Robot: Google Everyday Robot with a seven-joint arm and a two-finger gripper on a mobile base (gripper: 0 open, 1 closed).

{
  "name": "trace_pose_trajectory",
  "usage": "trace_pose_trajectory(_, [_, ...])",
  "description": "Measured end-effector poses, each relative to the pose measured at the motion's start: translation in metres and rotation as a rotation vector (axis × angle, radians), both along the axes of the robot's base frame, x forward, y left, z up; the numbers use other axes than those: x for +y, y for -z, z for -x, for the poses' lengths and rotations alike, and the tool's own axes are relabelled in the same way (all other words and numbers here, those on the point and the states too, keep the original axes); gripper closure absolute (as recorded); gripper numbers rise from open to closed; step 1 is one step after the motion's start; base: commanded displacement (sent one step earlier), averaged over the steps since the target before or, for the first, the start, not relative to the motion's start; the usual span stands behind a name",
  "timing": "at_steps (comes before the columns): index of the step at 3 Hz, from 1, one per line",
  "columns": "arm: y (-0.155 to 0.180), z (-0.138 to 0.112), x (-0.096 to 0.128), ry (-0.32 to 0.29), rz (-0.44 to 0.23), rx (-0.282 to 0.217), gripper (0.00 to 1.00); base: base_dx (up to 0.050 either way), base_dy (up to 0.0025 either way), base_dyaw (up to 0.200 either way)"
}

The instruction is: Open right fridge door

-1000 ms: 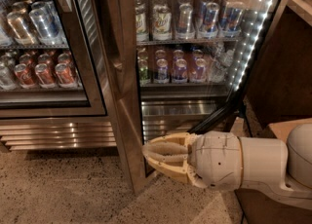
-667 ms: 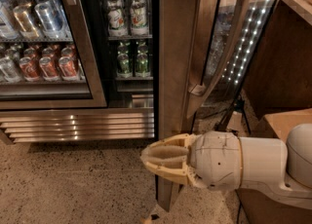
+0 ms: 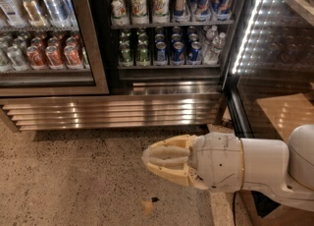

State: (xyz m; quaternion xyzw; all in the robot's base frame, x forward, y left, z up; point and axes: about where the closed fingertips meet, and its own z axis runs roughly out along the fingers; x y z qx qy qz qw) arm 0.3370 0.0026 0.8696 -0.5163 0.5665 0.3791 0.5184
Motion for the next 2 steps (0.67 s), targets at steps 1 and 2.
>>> trace_pose_trajectory(1, [0.0,0.0,0.0,0.0,0.0,0.0,1.0,0.0,0.0,0.0])
trace_pose_trajectory(2, [0.0,0.0,0.0,0.0,0.0,0.0,0.81,0.0,0.0,0.0])
